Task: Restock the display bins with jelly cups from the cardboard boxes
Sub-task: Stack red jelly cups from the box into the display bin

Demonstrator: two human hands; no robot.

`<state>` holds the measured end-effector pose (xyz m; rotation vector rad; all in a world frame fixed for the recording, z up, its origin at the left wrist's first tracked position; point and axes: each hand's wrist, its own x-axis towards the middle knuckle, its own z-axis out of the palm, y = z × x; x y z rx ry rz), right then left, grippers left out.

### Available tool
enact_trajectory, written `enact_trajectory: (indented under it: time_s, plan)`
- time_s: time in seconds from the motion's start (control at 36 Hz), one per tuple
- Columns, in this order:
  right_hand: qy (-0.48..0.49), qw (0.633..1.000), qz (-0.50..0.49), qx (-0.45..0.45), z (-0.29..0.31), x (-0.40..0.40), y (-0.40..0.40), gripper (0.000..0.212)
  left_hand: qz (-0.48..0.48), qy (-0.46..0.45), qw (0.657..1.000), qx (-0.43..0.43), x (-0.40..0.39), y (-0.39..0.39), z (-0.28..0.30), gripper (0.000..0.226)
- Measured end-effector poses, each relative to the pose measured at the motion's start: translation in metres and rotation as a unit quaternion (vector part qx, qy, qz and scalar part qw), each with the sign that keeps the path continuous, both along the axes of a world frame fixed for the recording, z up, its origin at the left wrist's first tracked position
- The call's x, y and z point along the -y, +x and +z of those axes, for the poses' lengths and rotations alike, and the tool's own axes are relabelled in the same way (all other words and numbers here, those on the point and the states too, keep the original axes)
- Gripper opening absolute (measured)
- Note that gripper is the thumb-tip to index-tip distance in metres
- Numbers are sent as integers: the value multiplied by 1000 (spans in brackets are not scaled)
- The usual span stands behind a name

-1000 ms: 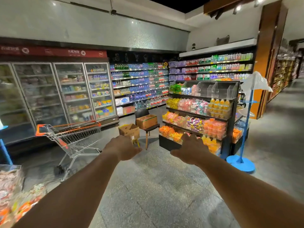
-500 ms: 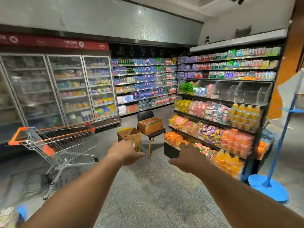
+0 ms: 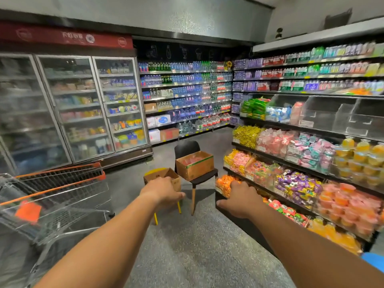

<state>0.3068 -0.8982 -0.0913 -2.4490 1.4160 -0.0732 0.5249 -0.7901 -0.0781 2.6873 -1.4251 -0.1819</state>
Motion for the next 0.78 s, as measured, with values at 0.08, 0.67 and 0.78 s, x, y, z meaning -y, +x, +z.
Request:
enact_trajectory:
  time_s: [0.08,0.67,0.78]
  plan:
    - [1,1000,-1,-11,-1,57,43,87,-6,3,1000,-17,62,45,3,49]
    - [53,997,44,-38,-63,520,342,83,73,18,993,-91,503,314,-77,61]
    - [60,995,68,-38,-78,592,403,83,80,34,991,-101,573,366,-83,51]
